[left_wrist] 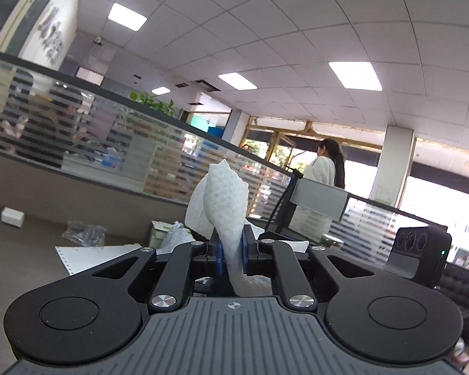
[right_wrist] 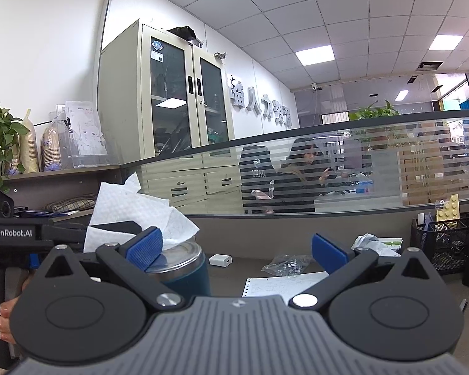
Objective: Clean container
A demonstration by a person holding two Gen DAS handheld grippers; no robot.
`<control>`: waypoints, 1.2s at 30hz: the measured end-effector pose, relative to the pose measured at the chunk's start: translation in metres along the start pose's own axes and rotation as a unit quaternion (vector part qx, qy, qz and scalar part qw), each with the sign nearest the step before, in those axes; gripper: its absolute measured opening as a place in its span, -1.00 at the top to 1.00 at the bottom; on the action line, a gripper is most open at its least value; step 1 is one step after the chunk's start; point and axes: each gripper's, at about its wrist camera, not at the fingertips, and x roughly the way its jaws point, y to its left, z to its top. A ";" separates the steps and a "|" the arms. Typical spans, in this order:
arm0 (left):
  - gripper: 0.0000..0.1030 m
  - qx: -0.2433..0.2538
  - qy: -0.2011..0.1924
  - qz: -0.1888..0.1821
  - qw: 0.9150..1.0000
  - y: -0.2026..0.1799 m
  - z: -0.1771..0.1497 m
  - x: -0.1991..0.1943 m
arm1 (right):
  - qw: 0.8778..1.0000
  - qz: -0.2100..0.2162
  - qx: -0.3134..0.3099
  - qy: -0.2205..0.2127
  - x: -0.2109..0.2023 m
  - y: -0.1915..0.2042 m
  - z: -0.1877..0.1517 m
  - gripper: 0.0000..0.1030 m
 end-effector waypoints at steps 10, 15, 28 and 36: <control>0.66 0.059 0.003 0.052 0.997 -0.026 -0.003 0.004 | 1.000 -0.005 -0.002 0.000 -0.002 0.001 0.001 -1.00; 0.66 0.043 0.005 0.065 0.997 -0.022 -0.002 0.007 | 1.000 -0.004 -0.002 0.000 -0.003 -0.001 0.000 -1.00; 0.71 0.026 0.012 0.057 0.998 -0.013 0.003 0.003 | 1.000 -0.004 -0.001 -0.001 -0.007 0.008 -0.002 -1.00; 0.72 0.019 0.016 0.078 0.997 -0.003 -0.003 0.000 | 1.000 -0.001 -0.004 -0.002 -0.005 0.009 -0.002 -1.00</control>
